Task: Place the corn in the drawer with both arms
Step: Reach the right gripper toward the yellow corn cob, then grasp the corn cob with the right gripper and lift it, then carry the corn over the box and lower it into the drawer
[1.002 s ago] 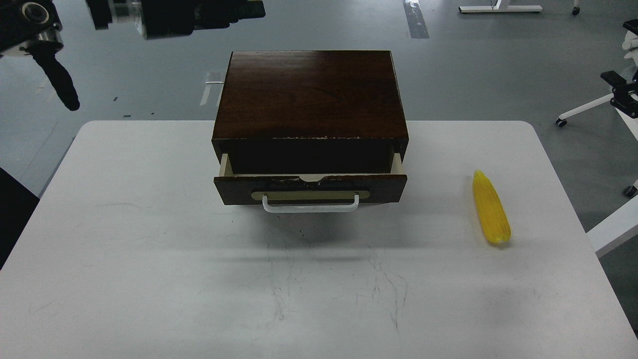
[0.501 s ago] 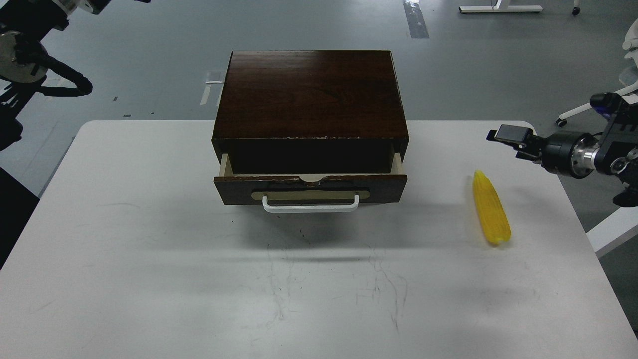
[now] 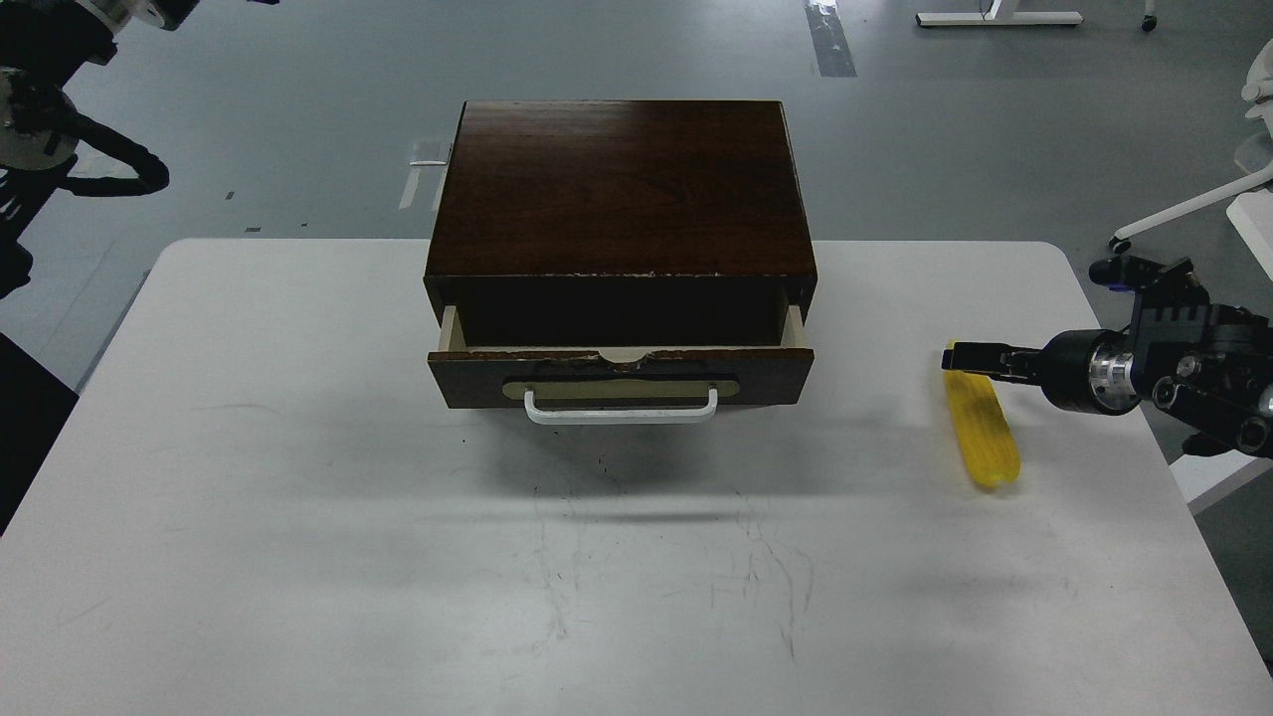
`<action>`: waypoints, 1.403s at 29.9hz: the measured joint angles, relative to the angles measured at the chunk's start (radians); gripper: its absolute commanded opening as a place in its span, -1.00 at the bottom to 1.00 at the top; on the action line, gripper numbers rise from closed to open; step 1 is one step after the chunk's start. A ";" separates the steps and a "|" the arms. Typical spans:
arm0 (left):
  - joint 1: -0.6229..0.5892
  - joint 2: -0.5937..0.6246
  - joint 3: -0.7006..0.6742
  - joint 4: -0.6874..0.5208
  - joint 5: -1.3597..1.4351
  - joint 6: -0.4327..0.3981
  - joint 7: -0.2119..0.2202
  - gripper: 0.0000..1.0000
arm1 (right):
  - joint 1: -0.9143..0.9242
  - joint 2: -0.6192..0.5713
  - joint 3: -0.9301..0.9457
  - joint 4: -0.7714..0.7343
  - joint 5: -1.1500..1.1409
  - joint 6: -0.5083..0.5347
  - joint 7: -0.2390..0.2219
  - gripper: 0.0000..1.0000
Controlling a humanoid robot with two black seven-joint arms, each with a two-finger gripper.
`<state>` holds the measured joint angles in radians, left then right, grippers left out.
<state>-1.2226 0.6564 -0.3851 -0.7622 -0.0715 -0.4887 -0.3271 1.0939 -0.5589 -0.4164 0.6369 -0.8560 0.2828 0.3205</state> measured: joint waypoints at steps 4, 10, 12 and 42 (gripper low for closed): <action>0.000 0.001 0.000 0.000 0.000 0.000 -0.001 0.95 | -0.018 0.027 -0.005 -0.013 0.001 -0.001 0.000 0.18; 0.002 0.003 0.000 0.000 0.001 0.000 0.000 0.95 | -0.019 0.032 -0.006 -0.006 0.009 -0.002 0.007 -0.20; 0.003 0.003 0.000 0.000 0.001 0.000 0.000 0.95 | -0.019 0.033 -0.004 -0.004 0.010 -0.002 0.010 -0.41; -0.013 0.059 -0.002 -0.019 0.006 0.000 0.005 0.95 | 0.609 -0.140 0.123 0.342 -0.007 -0.037 0.070 -1.00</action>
<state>-1.2357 0.7153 -0.3872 -0.7810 -0.0659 -0.4887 -0.3222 1.7032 -0.6985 -0.2937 0.9788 -0.8630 0.2463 0.3906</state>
